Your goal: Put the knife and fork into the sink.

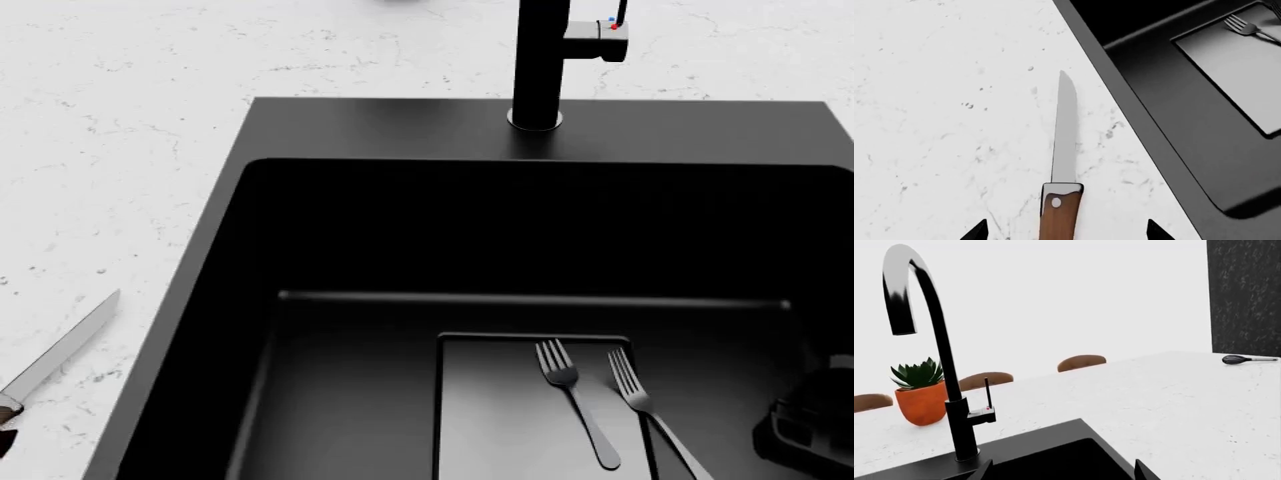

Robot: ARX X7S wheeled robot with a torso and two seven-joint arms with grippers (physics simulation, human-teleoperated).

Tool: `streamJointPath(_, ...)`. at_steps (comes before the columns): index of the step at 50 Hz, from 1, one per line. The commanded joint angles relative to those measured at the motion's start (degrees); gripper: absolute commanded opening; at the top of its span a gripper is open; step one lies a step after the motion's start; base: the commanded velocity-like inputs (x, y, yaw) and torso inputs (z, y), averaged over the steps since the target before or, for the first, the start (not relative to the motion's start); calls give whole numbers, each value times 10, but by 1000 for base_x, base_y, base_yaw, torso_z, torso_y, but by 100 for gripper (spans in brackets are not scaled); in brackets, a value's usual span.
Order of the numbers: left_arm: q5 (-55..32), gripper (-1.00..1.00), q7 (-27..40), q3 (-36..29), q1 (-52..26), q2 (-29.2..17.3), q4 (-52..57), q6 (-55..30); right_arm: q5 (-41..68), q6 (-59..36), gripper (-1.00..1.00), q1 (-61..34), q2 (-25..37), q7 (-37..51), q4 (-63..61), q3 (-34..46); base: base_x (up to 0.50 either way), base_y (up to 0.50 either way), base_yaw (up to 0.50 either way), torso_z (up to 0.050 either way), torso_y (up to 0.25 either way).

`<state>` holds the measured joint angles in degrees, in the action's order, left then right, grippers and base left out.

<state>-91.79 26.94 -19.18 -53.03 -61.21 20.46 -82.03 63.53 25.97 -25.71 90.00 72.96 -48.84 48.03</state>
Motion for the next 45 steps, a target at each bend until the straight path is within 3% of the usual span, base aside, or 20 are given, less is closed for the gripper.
streamJointPath(1, 34, 100, -32, 11, 15, -2, -26, 29, -15, 11, 100, 3, 0, -11, 2, -11, 0, 0, 0, 0, 0)
streamJointPath(15, 70, 100, -66, 2, 33, -7, -37, 53, -60, 63, 100, 34, 0, -5, 25, 18, 0, 0, 0, 0, 0)
streamJointPath(45, 129, 100, -123, -28, 77, -3, -60, 99, -51, 43, 100, 28, 0, 2, 10, 6, 0, 0, 0, 0, 0)
